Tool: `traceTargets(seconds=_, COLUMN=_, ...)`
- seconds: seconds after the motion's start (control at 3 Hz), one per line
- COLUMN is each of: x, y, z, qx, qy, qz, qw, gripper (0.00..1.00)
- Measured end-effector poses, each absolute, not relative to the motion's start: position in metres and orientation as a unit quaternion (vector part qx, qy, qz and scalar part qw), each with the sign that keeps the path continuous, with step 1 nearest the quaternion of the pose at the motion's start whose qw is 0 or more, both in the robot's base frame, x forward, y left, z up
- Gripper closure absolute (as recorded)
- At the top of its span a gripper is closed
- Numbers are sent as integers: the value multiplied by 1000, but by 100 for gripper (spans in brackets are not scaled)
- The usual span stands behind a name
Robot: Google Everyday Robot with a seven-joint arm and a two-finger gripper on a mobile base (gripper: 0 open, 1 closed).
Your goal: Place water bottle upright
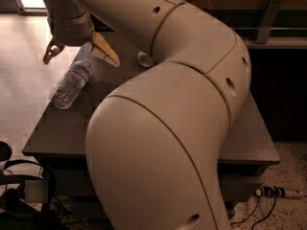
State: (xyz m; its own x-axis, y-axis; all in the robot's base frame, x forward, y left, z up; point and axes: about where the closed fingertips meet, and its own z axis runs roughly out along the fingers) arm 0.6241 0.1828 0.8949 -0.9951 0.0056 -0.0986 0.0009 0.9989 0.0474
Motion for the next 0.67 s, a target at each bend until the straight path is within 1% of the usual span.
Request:
traceTargets(seconds=0.33, x=625, y=183, z=884, qx=-6, qy=998, qz=53, qw=36, gripper=0)
traceTargets(seconds=0.67, x=649, y=209, z=851, qx=-4, qy=997, qz=71, qw=22, gripper=0)
